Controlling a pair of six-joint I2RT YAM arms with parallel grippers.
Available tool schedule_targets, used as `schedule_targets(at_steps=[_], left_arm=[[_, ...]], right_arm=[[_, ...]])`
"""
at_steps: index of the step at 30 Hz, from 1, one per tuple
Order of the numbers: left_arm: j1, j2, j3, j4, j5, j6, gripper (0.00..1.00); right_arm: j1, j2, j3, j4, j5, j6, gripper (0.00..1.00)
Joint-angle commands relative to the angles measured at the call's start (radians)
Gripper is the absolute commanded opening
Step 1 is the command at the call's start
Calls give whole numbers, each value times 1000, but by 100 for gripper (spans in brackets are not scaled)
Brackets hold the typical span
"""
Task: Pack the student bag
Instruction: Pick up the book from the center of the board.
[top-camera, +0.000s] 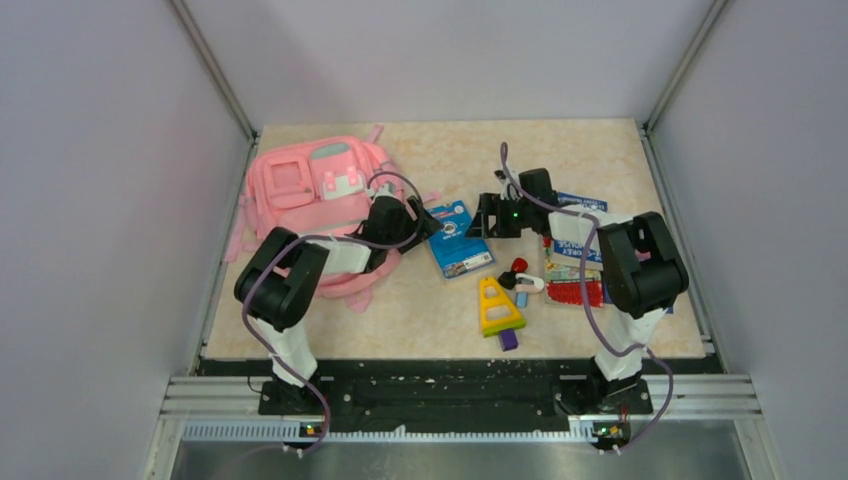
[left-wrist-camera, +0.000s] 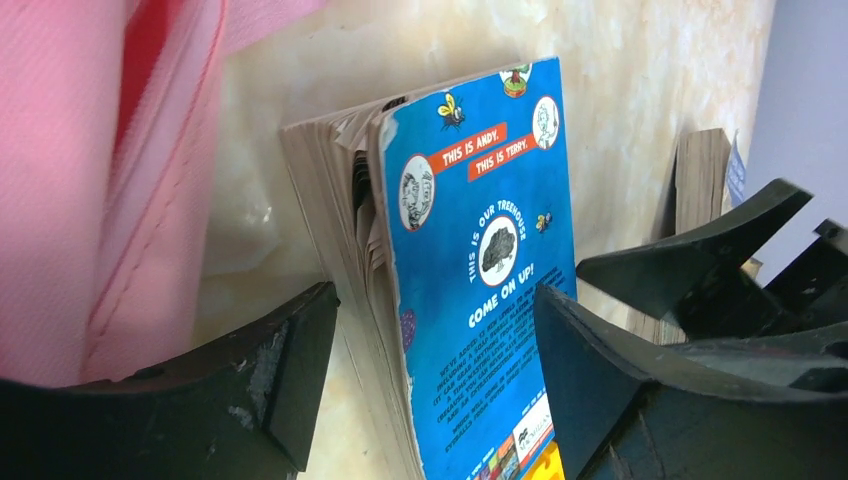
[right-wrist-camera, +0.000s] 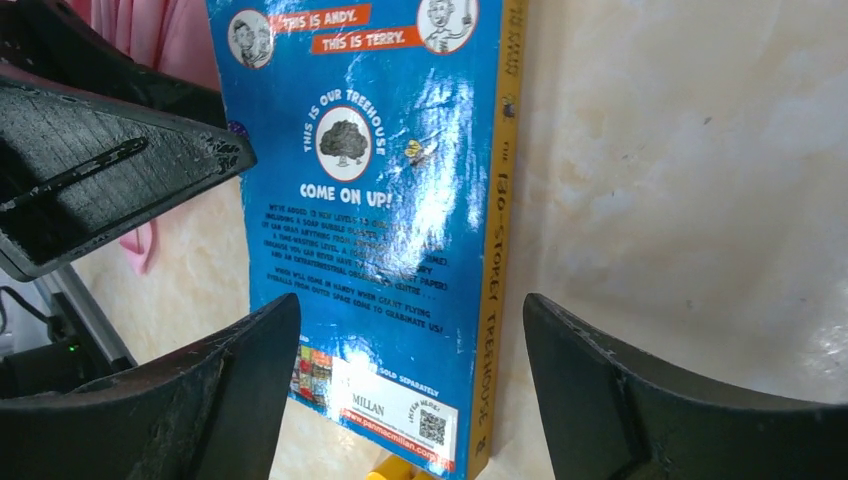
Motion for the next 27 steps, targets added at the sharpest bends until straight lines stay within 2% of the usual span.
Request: schedule_targets(at_steps=[1, 13, 20, 23, 27], left_arm=[[-17, 49, 36, 70, 26, 4, 77], [-80, 18, 56, 259, 71, 24, 73], [-106, -29, 35, 304, 41, 8, 66], [-106, -41, 24, 267, 12, 1, 50], [-106, -66, 5, 213, -30, 8, 12]], right_arm=[[10, 1, -24, 87, -50, 48, 79], [73, 50, -71, 177, -83, 117, 72], [82, 66, -66, 181, -74, 122, 69], [83, 65, -64, 180, -71, 124, 69], [83, 53, -65, 173, -55, 119, 68]])
